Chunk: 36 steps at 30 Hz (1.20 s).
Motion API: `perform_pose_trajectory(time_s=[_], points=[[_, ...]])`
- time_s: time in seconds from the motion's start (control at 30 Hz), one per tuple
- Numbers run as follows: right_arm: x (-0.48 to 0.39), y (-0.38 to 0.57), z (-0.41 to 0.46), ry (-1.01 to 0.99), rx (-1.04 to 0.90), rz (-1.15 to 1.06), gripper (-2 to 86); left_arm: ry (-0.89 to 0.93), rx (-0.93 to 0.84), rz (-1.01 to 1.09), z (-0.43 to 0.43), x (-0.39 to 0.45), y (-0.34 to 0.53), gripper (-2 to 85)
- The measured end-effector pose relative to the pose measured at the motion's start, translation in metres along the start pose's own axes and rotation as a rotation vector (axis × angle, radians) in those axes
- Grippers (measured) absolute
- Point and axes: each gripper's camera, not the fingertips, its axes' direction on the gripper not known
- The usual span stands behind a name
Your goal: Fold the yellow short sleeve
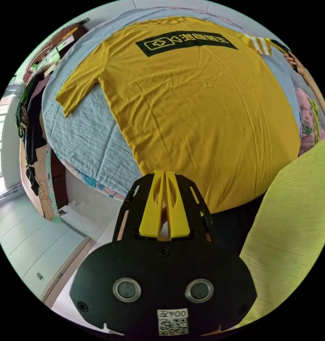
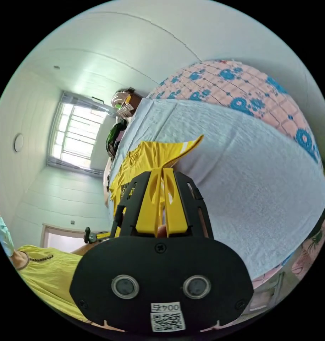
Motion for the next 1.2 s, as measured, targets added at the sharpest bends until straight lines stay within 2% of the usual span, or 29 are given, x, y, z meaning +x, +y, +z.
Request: perform_pose_trajectory(time_s=[0.2, 0.47, 0.6, 0.67, 0.8, 0.97, 1.07, 1.2], points=[[-0.131, 0.005, 0.060, 0.260, -0.048, -0.216, 0.0, -0.015, 0.144, -0.041, -0.025, -0.027, -0.021, 0.1], [-0.264, 0.068, 0.226, 0.751, -0.141, -0.389, 3.9, 0.261, 0.356, -0.071, -0.029, -0.070, -0.064, 0.1], [-0.287, 0.096, 0.289, 0.856, -0.224, -0.407, 10.2, 0.349, 0.377, -0.035, -0.023, -0.080, -0.083, 0.2], [-0.302, 0.112, 0.307, 0.884, -0.217, -0.362, 12.2, 0.370, 0.391, 0.023, -0.023, -0.080, -0.094, 0.2], [-0.316, 0.145, 0.312, 0.843, -0.173, -0.243, 10.5, 0.405, 0.403, 0.105, -0.023, -0.078, -0.111, 0.2], [-0.304, 0.216, 0.314, 0.888, -0.160, 0.030, 1.4, 0.375, 0.436, 0.274, -0.038, -0.056, -0.145, 0.2], [-0.294, 0.249, 0.324, 0.898, -0.194, 0.153, 0.0, 0.354, 0.471, 0.389, -0.057, -0.030, -0.172, 0.3], [-0.287, 0.274, 0.339, 0.918, -0.184, 0.166, -0.5, 0.302, 0.514, 0.503, -0.083, 0.010, -0.208, 0.4]])
